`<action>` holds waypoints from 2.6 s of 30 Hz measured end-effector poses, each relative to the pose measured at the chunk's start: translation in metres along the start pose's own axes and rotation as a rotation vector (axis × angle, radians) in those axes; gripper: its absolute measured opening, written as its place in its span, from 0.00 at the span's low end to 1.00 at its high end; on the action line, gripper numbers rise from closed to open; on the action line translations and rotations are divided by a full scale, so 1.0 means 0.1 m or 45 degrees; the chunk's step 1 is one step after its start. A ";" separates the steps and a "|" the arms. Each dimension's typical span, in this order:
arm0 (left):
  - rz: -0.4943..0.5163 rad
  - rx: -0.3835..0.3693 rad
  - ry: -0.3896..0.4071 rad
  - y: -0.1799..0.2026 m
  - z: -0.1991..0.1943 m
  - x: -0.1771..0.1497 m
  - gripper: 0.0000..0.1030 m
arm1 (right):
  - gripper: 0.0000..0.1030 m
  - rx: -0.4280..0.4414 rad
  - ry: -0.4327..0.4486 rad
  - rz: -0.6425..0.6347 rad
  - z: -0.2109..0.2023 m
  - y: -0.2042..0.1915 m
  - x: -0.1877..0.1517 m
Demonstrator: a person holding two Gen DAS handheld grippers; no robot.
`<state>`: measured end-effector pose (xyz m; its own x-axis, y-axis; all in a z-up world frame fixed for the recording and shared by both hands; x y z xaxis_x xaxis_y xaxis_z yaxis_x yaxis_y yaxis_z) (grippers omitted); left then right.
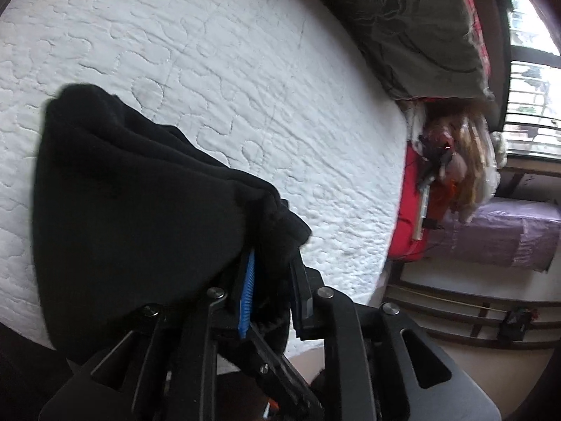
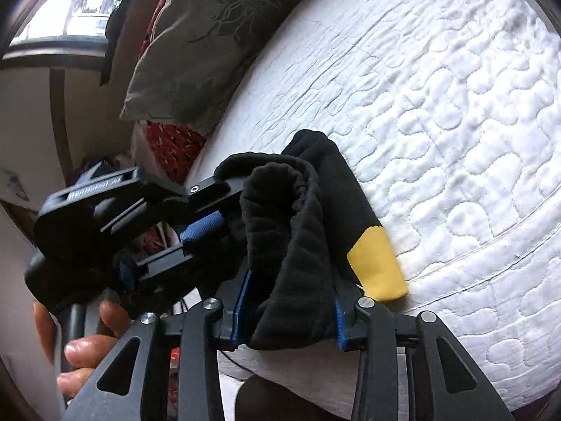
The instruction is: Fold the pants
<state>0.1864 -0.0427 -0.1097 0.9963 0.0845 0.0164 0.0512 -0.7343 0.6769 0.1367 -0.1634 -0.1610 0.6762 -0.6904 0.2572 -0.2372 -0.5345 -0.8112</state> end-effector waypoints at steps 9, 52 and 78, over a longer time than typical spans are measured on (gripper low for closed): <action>0.072 -0.005 0.399 -0.41 -1.15 0.06 0.59 | 0.54 0.059 0.061 0.059 -0.34 0.04 0.21; 0.235 0.296 0.342 -0.79 -0.58 -0.54 0.49 | 0.14 -0.212 0.056 -0.467 -0.32 -0.37 0.18; 0.211 0.278 0.455 -0.50 -0.61 0.03 0.61 | 0.38 -0.300 0.052 -0.388 0.14 -0.25 0.32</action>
<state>0.1825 0.0349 -0.0987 0.9077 0.1529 0.3908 -0.0556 -0.8793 0.4731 0.1738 -0.1649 -0.1398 0.7131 -0.4991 0.4924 -0.1868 -0.8122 -0.5527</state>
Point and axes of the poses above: each gripper's, at about its wrist camera, not at the fingertips, and z roughly the way its jaws point, y to its right, x to its top, the point moved 3 cm from there along z, roughly the way its jaws point, and after that the axes turned 3 degrees about y, right-handed, at the moved point
